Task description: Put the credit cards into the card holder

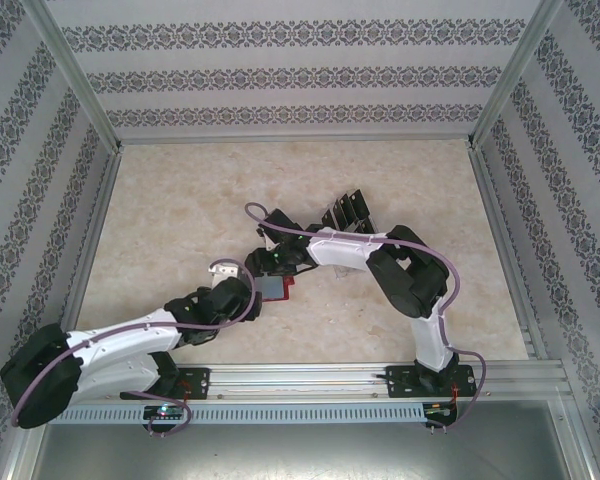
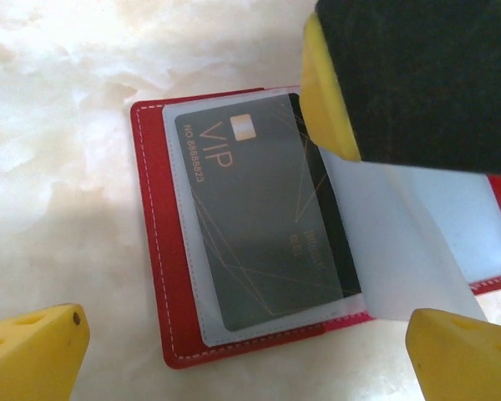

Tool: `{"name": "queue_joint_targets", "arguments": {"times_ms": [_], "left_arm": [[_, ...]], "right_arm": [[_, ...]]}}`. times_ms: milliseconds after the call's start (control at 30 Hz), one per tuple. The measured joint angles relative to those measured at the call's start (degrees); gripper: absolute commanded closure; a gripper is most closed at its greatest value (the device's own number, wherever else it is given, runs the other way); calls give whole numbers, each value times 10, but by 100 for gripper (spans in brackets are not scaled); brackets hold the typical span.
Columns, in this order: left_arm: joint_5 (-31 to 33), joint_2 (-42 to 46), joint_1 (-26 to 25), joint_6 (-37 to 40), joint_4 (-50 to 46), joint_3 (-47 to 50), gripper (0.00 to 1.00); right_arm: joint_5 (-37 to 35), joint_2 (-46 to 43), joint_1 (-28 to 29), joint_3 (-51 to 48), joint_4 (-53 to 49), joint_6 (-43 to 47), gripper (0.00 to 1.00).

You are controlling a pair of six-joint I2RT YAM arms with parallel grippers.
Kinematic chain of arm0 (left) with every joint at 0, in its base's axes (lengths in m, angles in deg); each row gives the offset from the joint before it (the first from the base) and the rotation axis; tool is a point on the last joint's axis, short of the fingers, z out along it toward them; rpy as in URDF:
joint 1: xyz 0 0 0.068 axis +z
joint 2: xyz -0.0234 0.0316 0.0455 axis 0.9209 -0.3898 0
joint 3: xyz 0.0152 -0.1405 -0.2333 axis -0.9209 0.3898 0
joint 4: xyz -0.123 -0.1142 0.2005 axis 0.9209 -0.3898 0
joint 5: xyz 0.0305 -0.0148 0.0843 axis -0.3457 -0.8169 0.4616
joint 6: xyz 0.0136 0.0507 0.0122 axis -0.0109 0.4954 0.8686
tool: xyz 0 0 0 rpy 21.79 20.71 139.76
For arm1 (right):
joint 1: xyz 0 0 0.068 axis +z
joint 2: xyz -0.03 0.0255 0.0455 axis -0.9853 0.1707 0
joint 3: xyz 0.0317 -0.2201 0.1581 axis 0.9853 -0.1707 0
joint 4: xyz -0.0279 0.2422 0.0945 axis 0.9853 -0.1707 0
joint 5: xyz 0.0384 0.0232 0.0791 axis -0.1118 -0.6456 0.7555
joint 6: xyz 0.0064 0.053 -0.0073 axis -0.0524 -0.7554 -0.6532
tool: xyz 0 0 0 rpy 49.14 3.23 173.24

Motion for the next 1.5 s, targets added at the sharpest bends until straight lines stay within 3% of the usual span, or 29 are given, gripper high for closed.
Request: {"name": "queue_joint_targets", "arguments": {"times_ms": [333, 567, 1000, 1500], "left_arm": [[-38, 87, -11, 15, -1, 24, 0], [-50, 51, -23, 23, -2, 24, 0], [-2, -55, -30, 23, 17, 3, 0], [90, -77, -30, 12, 65, -1, 0]], "right_arm": [[2, 1, 0, 1, 0, -3, 43], [4, 3, 0, 3, 0, -3, 43], [4, 4, 0, 3, 0, -4, 43], [4, 4, 0, 4, 1, -4, 43]]}}
